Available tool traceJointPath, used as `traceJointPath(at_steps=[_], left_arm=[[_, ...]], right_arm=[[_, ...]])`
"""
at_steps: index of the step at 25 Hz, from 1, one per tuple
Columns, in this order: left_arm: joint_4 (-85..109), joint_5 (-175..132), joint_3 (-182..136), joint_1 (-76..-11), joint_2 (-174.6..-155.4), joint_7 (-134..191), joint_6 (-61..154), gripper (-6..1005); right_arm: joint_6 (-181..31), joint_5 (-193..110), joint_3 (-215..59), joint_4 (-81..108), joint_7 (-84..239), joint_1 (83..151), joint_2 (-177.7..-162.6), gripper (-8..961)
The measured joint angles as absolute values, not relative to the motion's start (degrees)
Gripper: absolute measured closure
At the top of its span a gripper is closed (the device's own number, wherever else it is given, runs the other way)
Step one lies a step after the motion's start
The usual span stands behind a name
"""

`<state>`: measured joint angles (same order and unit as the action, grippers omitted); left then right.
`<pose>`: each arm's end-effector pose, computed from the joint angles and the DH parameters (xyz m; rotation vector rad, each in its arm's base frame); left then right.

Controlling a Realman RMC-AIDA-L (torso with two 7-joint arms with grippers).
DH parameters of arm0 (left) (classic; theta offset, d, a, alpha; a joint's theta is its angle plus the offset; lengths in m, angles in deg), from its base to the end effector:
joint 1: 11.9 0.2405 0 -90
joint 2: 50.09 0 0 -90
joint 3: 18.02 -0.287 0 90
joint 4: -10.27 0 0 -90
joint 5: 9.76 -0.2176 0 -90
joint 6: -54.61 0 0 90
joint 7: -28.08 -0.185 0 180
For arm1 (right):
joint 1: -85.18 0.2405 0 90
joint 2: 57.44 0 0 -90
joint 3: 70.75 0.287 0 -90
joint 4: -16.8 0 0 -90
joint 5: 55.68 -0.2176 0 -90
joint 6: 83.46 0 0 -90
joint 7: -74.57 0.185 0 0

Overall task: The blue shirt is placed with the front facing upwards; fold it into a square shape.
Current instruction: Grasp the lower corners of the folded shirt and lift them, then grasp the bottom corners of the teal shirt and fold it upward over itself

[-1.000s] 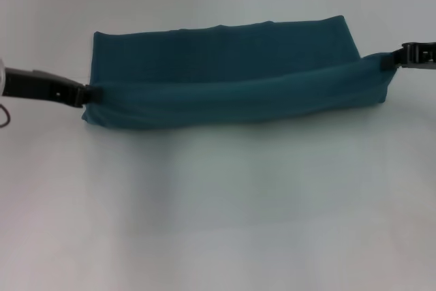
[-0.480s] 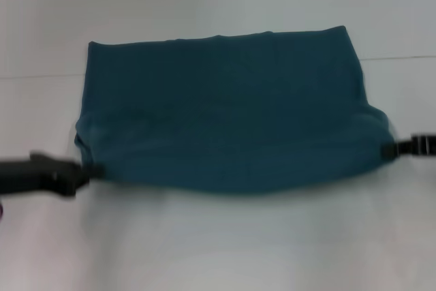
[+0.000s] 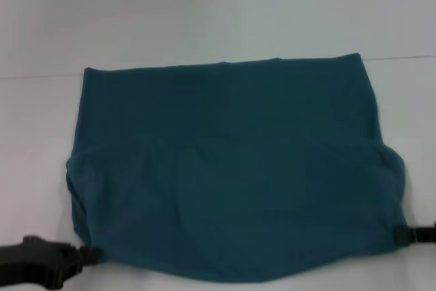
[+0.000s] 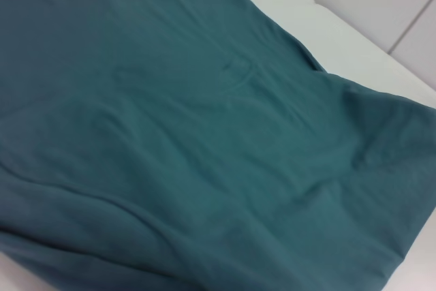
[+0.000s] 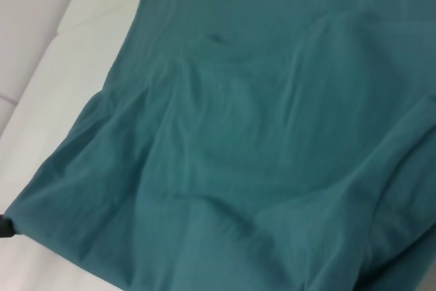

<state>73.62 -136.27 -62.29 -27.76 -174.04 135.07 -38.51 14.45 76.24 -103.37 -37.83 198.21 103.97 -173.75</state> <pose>-0.3233 0.3012 -0.0317 -2.6090 -1.1560 -0.3558 0.3703 0.2961 0.0187 -2.3118 1.6941 0.3860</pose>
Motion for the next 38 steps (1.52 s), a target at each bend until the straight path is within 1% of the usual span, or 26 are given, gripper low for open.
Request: traceJointPath(at_steps=[2, 7, 12, 15, 22, 31, 33, 36, 38], left_arm=[[73.69, -136.32, -61.70, -26.41, -174.07, 134.62, -40.64, 986], [74.99, -136.62, -59.35, -23.78, -174.27, 133.93, -46.51, 986], [76.41, -136.61, -57.91, -21.18, -174.54, 133.07, -51.27, 986], [78.05, -136.42, -56.94, -18.68, -174.75, 132.95, -54.44, 986], [77.35, -136.60, -56.68, -16.71, -174.76, 132.93, -56.45, 986], [76.55, -137.33, -56.85, -15.09, -174.71, 132.93, -57.94, 986], [75.83, -137.40, -56.95, -15.37, -174.68, 132.91, -58.14, 986], [75.40, -137.99, -57.13, -16.98, -174.40, 132.89, -58.50, 985], [74.93, -139.34, -57.00, -19.17, -173.79, 133.11, -58.71, 985]], right_arm=[[15.35, 76.44, -102.78, -37.02, 196.94, 102.74, -173.17, 878], [18.78, 76.54, -100.63, -35.21, 194.21, 99.45, -170.95, 873], [22.47, 76.62, -97.04, -34.56, 192.05, 97.07, -169.60, 869], [24.64, 76.77, -96.07, -34.56, 191.34, 95.80, -169.37, 866], [26.38, 79.78, -95.75, -34.55, 190.44, 94.64, -169.33, 860], [27.39, 83.48, -94.42, -34.12, 189.54, 93.71, -170.13, 851], [27.65, 83.42, -94.34, -32.48, 188.86, 93.97, -169.90, 849], [28.76, 82.92, -93.62, -29.99, 188.19, 95.98, -169.05, 847], [29.36, 82.88, -92.58, -29.38, 188.19, 97.93, -168.46, 845]])
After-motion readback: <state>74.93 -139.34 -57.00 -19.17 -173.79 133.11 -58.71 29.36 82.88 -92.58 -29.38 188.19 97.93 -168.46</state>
